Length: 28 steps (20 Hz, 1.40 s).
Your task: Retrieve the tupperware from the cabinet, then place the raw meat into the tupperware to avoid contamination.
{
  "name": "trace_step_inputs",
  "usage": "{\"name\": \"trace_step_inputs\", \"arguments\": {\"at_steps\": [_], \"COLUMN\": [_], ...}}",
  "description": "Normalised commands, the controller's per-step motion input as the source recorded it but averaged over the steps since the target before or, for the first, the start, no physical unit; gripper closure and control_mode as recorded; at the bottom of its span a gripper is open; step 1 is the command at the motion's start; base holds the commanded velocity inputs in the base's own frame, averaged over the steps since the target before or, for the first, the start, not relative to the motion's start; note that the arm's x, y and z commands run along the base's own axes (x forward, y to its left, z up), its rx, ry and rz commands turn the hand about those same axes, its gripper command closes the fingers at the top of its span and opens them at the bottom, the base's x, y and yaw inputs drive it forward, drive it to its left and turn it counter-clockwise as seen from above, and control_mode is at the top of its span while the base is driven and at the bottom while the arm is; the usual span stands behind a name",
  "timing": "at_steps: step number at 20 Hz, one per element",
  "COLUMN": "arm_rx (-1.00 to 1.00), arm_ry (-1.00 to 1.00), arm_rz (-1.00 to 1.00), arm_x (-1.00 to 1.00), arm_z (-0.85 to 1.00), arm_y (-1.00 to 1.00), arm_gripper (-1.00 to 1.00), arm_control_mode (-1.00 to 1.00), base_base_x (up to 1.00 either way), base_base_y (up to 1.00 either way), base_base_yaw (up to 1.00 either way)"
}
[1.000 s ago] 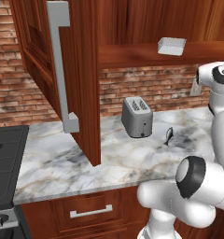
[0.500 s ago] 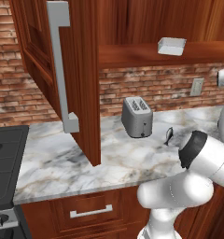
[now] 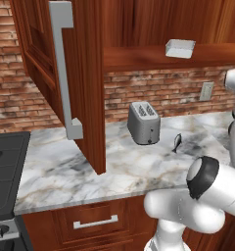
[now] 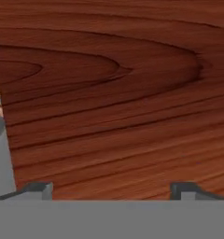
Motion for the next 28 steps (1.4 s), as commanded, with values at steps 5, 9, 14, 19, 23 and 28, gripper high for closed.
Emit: {"name": "trace_step_inputs", "arguments": {"at_steps": [5,9,14,19,23,28], "arm_rx": [0.11,0.13,0.20,0.18,0.18,0.17], "arm_ry": [-0.46,-0.38,-0.07,0.02,0.03,0.05], "arm_rz": [-0.11,-0.10,0.12,0.36,0.39,0.38], "arm_x": [-0.24,-0.39,-0.49,-0.08,0.00,0.00], "arm_z": [0.00,0.00,-0.36,-0.27,-0.29,-0.20], "arm_y": [0.72,0.70,0.51,0.32,0.34,0.37], "arm_gripper": [-1.00,-1.00,-1.00,-1.00,-1.00,-1.00], "arm_control_mode": [-1.00,-1.00,-1.00,-1.00,-1.00,-1.00], "base_base_x": [0.00,0.00,0.00,0.00,0.00,0.00], "base_base_y": [0.00,0.00,0.00,0.00,0.00,0.00], "base_base_yaw": [0.00,0.00,0.00,0.00,0.00,0.00]}}
